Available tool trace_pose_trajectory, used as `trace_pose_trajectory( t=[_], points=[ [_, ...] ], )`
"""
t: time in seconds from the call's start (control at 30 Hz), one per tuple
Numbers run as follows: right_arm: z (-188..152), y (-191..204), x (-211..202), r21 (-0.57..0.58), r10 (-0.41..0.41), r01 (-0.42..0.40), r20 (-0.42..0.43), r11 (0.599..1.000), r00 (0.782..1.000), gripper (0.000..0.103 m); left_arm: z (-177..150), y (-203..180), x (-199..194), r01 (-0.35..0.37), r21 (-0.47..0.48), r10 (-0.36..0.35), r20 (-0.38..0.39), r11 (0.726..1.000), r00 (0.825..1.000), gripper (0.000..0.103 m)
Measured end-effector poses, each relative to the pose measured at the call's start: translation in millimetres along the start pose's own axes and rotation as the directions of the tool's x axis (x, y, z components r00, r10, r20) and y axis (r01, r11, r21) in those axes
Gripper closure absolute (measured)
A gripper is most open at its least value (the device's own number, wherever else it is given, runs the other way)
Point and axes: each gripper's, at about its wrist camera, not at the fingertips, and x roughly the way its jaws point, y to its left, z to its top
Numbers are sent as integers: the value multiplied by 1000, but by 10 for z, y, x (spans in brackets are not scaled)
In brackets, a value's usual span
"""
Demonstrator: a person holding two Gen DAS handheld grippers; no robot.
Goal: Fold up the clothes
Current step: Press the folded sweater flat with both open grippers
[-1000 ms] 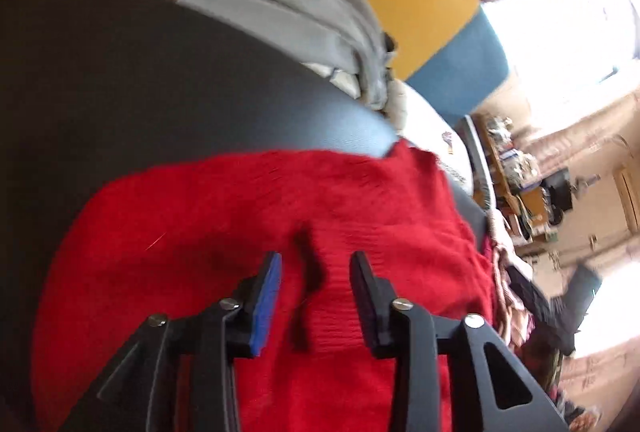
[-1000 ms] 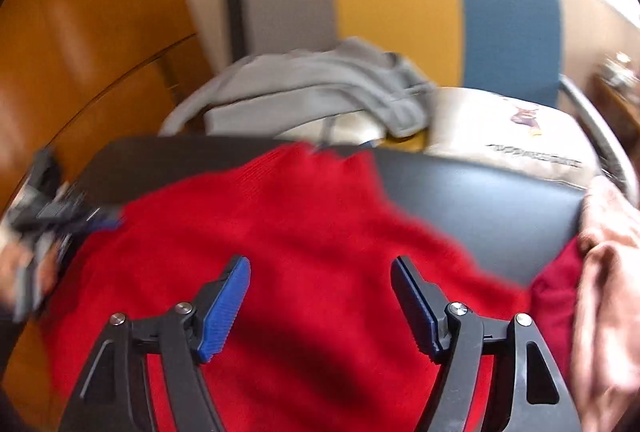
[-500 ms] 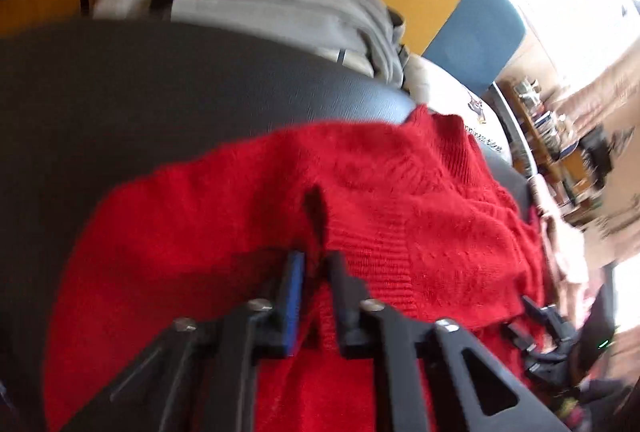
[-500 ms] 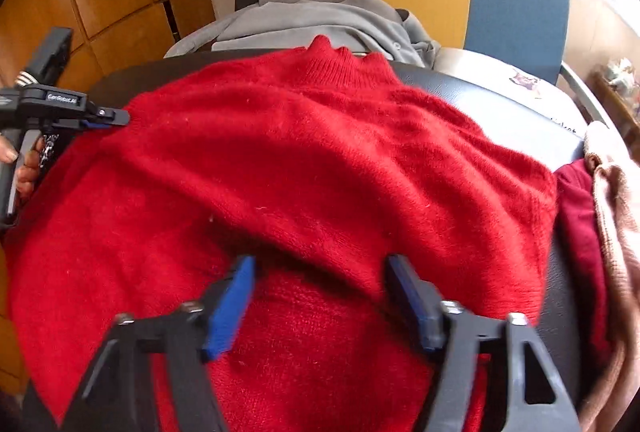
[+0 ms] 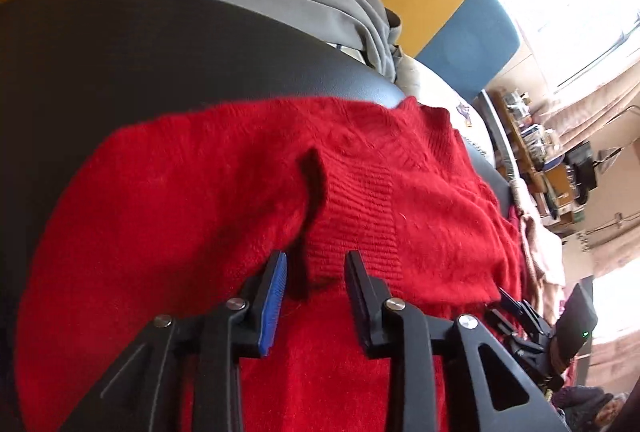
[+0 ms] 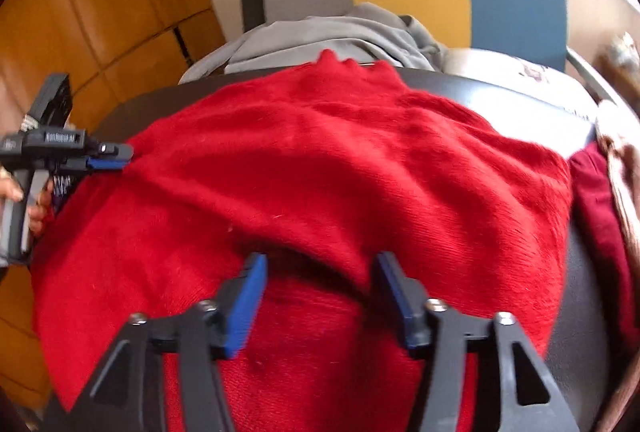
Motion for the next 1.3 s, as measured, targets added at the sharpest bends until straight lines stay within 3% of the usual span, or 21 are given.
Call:
trace_pose_trajectory(
  t=[0.13, 0.2, 0.27, 0.33, 0.4, 0.47, 0.6, 0.67, 0.73, 0.87, 0.9, 0.93, 1.03, 1.17, 1.3],
  points=[
    [30, 84, 61, -55, -17, 15, -28, 998, 999, 21, 42, -38, 144, 34, -31, -35, -29, 999, 999, 72],
    [33, 72, 63, -36, -9, 8, -29, 999, 1000, 21, 35, -107, 204, 19, -10, -20, -42, 1000, 999, 80],
    [37, 11, 29, -6, -22, 22, -17, 1000, 1000, 35, 31, -199, 126, -9, 37, 9, -11, 999, 1000, 91],
    [59, -75, -44, 50, -8, 8, -2, 999, 1000, 75, 25, -268, 4, -24, 72, 22, 29, 997, 999, 93],
    [82, -159, -125, 110, 18, -20, 14, 994, 1000, 92, 10, -293, -172, -11, 80, 5, 79, 997, 997, 94],
    [89, -201, -222, 150, 43, -47, 33, 988, 999, 92, -45, -292, -320, -14, 100, 3, 105, 995, 994, 94],
    [-99, -22, -204, 99, 56, -54, -16, 994, 998, 92, -249, -138, -122, -119, 131, 117, 23, 984, 993, 93],
    [-203, -52, -178, 123, 100, -99, 4, 987, 995, 90, -298, -42, -46, -114, 101, 115, 0, 988, 993, 89],
    [-279, -109, -183, 160, 144, -148, 33, 976, 989, 80, -301, 33, -87, -87, 46, 86, 13, 995, 996, 85],
    [-334, -226, -287, 242, 199, -209, 64, 948, 978, 62, -287, 80, -295, -178, -48, 181, 71, 983, 981, 84],
    [-343, -252, -354, 259, 196, -211, 82, 943, 977, 52, -294, 51, -366, -175, -56, 180, 104, 983, 978, 84],
    [-343, -270, -429, 270, 188, -209, 102, 940, 977, 49, -291, 6, -412, -170, -52, 176, 130, 984, 976, 82],
    [-239, -446, -667, 289, 120, -167, 173, 943, 978, 49, -220, -248, -431, -154, 13, 149, 186, 988, 971, 81],
    [-117, -826, -697, 382, 44, -113, 184, 917, 982, 49, -74, -769, -161, -143, 144, 112, 204, 979, 973, 79],
    [-13, -994, -463, 424, 129, -191, 170, 886, 977, 49, -68, -1038, 233, -182, 235, 141, 180, 955, 974, 78]
  ],
)
